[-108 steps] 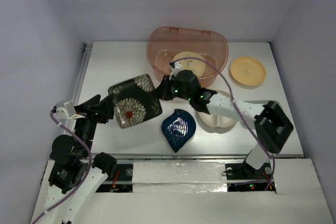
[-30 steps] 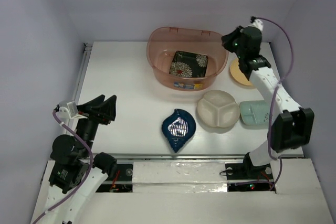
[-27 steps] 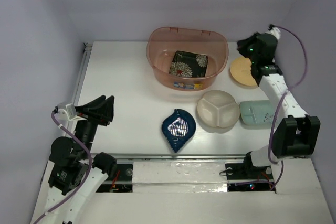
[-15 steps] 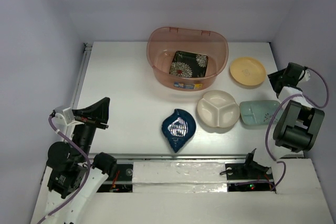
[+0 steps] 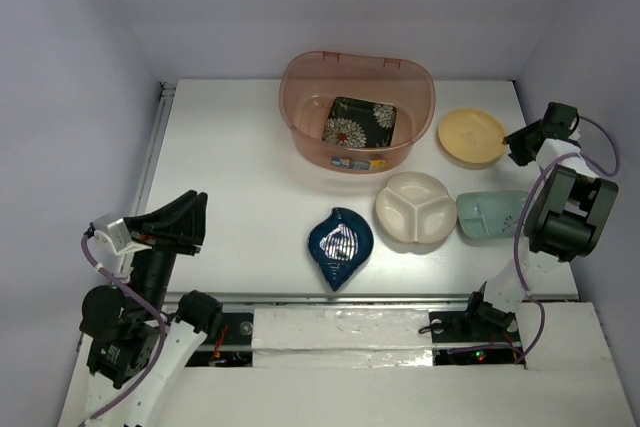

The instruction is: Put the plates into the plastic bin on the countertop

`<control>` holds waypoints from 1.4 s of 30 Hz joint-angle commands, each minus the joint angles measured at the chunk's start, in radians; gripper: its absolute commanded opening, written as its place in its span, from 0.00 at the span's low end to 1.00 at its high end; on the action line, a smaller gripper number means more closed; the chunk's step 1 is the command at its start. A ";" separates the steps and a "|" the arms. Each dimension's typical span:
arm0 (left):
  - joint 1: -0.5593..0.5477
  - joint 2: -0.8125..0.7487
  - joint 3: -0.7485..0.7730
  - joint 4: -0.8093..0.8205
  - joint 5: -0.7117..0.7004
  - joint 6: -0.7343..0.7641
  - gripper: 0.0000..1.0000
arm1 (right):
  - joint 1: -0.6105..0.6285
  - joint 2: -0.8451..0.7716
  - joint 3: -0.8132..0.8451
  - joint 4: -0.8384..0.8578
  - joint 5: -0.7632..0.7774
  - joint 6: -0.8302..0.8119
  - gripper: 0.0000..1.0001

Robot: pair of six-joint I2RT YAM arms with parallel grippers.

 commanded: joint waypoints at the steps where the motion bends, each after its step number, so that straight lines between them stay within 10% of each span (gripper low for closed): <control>1: -0.014 -0.030 0.003 0.049 0.000 0.008 0.28 | 0.004 0.014 0.069 -0.141 0.008 -0.034 0.46; 42: -0.064 -0.064 0.004 0.040 -0.027 0.005 0.28 | 0.104 0.047 -0.067 -0.025 -0.013 0.299 0.37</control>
